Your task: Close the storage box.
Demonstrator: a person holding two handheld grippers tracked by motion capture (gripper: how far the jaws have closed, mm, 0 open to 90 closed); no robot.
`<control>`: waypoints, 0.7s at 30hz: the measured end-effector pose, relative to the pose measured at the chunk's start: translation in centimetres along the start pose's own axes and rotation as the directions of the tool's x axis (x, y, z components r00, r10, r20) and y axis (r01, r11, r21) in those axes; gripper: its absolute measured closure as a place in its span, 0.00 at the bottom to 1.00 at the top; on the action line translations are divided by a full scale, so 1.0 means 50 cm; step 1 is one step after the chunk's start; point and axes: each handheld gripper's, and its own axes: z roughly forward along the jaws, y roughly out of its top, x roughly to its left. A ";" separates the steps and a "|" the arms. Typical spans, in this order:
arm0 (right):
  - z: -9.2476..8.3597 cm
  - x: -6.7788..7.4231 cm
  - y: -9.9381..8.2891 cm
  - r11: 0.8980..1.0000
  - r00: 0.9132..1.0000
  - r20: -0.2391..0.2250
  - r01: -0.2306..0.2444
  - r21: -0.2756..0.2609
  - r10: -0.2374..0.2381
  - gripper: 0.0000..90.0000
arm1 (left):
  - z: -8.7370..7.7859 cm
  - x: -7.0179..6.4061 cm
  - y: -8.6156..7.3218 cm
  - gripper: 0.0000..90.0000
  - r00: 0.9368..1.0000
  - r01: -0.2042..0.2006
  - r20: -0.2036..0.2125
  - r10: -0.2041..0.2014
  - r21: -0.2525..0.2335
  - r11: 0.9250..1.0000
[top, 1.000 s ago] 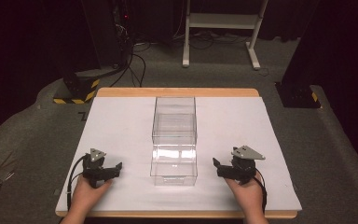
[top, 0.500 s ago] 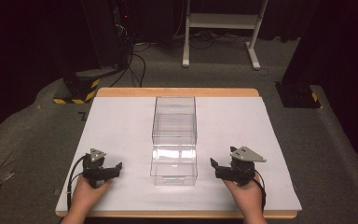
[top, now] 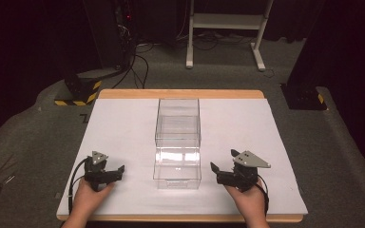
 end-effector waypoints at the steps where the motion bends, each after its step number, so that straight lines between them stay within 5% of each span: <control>1: -0.001 0.002 0.001 1.000 1.000 -0.004 0.001 -0.001 -0.001 0.14 | 0.000 0.000 0.000 0.10 1.000 0.000 0.000 0.000 0.000 1.000; 21: -0.004 0.052 0.010 0.999 0.997 -0.077 0.030 -0.028 -0.032 0.14 | 0.000 0.000 0.000 0.10 1.000 0.000 0.000 0.000 0.000 1.000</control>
